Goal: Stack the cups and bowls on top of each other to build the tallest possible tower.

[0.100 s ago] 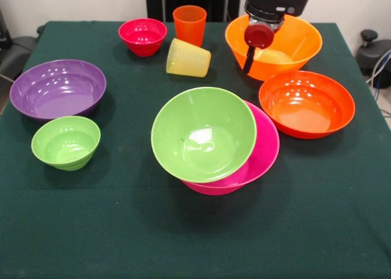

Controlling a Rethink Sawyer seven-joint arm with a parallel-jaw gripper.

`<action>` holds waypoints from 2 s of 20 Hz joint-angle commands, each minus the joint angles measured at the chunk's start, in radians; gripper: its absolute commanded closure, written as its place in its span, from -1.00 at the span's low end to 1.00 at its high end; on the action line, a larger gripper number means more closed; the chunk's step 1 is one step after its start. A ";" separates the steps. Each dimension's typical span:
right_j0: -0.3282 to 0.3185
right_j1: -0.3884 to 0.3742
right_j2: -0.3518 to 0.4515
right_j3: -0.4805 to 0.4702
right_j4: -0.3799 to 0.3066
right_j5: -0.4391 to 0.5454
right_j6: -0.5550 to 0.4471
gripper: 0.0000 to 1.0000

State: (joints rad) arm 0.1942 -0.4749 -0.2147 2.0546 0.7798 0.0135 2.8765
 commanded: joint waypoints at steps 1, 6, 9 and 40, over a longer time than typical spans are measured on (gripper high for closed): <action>-0.005 0.058 0.078 0.004 -0.017 0.022 0.115 -1.00; 0.002 0.063 0.072 -0.003 -0.013 0.038 0.114 1.00; -0.001 0.061 0.072 -0.005 -0.016 0.042 0.110 1.00; 0.160 -0.130 -0.323 -0.208 -0.163 0.558 0.080 1.00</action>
State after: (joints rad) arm 0.3763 -0.5642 -0.5160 1.9583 0.6883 0.4751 2.8765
